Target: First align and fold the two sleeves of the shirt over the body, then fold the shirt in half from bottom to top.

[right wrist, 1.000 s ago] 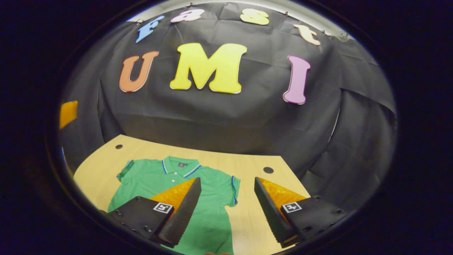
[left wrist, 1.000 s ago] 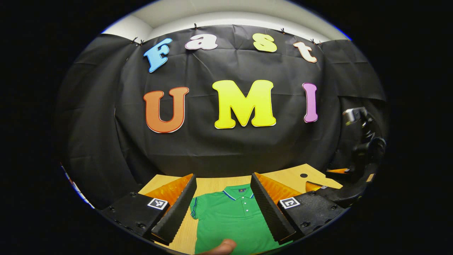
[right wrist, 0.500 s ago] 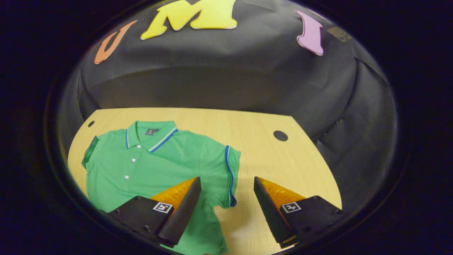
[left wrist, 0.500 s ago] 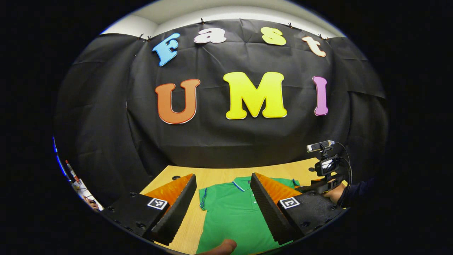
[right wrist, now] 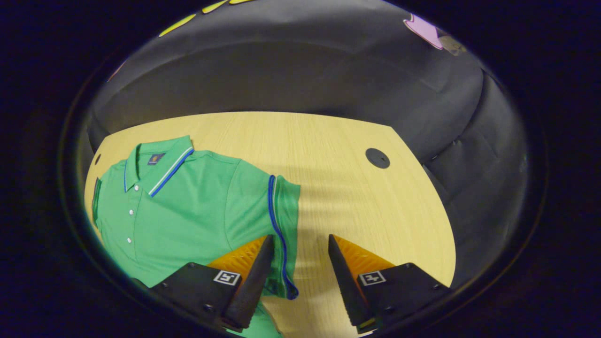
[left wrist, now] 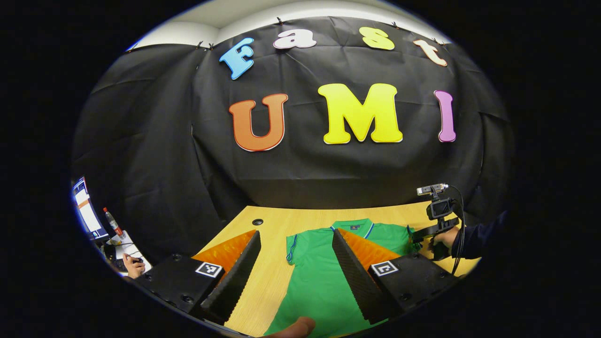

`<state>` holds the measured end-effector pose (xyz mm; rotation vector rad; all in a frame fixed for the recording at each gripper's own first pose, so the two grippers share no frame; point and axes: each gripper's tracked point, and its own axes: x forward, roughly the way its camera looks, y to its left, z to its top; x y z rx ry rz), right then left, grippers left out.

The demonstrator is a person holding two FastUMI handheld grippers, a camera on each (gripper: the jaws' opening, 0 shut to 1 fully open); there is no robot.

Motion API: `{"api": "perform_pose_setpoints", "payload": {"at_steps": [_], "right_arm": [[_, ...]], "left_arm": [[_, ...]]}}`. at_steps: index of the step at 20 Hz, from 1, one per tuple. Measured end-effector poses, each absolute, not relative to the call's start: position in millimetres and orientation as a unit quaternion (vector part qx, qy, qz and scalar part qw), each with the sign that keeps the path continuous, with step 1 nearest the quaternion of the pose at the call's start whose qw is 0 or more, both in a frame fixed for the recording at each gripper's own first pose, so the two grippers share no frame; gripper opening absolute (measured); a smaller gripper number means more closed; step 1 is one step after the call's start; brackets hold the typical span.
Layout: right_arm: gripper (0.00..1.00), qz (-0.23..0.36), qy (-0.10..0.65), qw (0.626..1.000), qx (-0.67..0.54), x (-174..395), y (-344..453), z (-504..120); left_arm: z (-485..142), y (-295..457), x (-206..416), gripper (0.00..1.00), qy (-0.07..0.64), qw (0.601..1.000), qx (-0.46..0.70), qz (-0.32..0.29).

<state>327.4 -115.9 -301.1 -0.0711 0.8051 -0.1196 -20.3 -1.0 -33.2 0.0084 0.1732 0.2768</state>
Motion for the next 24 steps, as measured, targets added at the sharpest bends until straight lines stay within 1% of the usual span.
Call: {"api": "perform_pose_setpoints", "payload": {"at_steps": [1,2,3,4,5,6,8,10,12,15,20,22,24], "right_arm": [[0.75,-0.05,0.395,0.917,-0.035,331,-113,-301],[0.64,-0.042,0.396,0.917,-0.037,334,-110,-303],[0.61,-0.045,0.402,0.913,-0.048,333,-113,-305],[0.39,-0.038,0.402,0.914,-0.05,332,-108,-304],[0.32,-0.033,0.403,0.913,-0.058,331,-106,-304],[0.19,-0.03,0.405,0.912,-0.067,331,-104,-305],[0.06,-0.031,0.408,0.909,-0.08,328,-102,-306],[0.07,-0.029,0.408,0.909,-0.081,327,-101,-303],[0.03,-0.033,0.408,0.909,-0.074,326,-105,-302],[0.03,-0.025,0.385,0.921,-0.058,327,-106,-282],[0.03,0.027,0.347,0.936,-0.051,321,-82,-252],[0.03,0.061,0.338,0.938,-0.038,317,-59,-247],[0.03,0.079,0.337,0.937,-0.046,312,-44,-250]], "left_arm": [[-35,-1,-21,0.99,0.089,0.986,0.006,0.139],[-35,-3,-22,0.99,0.092,0.986,0.007,0.14],[-36,-4,-22,0.99,0.094,0.985,0.009,0.141],[-37,-4,-22,0.99,0.096,0.985,0.01,0.143],[-38,-5,-23,1.0,0.097,0.985,0.011,0.145],[-37,-5,-23,1.0,0.098,0.984,0.011,0.146],[-38,-5,-23,1.0,0.1,0.984,0.01,0.15],[-38,-6,-22,1.0,0.101,0.983,0.011,0.153],[-37,-6,-23,1.0,0.102,0.983,0.011,0.154],[-37,-6,-24,1.0,0.1,0.983,0.009,0.155],[-42,-3,-28,1.0,0.105,0.981,-0.007,0.16],[-41,-3,-29,1.0,0.103,0.982,-0.006,0.16],[-40,-1,-32,1.0,0.101,0.982,-0.006,0.16]]}}
